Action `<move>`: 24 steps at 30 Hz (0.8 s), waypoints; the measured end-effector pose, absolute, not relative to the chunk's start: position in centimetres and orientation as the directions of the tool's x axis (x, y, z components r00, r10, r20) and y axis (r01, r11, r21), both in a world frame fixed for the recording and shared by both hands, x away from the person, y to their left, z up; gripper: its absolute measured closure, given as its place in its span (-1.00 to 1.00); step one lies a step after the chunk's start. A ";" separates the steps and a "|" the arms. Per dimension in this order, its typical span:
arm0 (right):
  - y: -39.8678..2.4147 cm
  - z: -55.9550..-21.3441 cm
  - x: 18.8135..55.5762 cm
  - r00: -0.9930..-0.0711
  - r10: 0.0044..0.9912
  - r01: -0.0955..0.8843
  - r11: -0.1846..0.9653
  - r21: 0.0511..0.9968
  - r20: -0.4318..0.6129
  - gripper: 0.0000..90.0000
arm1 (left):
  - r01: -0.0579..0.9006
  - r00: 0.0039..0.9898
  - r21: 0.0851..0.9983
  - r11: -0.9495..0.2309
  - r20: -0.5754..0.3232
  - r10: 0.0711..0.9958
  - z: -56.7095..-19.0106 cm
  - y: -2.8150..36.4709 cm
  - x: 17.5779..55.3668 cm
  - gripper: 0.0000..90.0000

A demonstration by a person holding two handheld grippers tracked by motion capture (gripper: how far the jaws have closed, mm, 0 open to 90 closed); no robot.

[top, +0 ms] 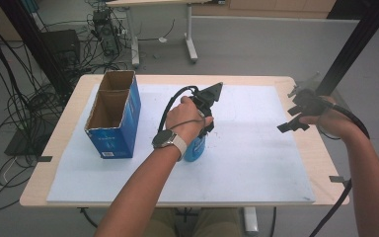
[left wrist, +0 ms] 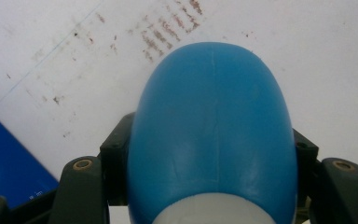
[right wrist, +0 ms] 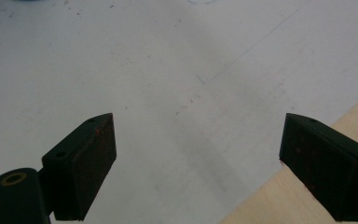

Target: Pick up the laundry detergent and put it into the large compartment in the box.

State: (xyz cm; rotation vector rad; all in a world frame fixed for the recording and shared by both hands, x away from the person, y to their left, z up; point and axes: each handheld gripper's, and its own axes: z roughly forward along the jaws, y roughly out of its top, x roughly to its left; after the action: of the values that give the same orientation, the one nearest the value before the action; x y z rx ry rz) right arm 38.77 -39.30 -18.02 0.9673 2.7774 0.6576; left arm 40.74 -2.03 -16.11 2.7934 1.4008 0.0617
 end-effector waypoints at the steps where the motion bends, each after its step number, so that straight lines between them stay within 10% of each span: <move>1: -39.3 -18.0 38.8 -0.786 0.618 0.562 0.699 0.442 0.022 -0.76 | 0.800 0.599 0.032 -0.600 0.029 0.800 -16.1 -2.0 40.7 -0.16; 24: -39.2 -18.2 38.6 -0.782 0.624 0.564 0.696 0.445 0.015 -0.76 | 0.800 0.599 0.030 -0.600 0.029 0.800 -16.1 -2.1 40.8 -0.16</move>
State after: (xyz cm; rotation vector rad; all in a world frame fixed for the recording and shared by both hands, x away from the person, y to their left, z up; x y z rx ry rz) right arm 38.57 -39.23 -18.17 0.9734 2.7652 0.6568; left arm 40.80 -2.08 -16.09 2.7962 1.3992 0.0615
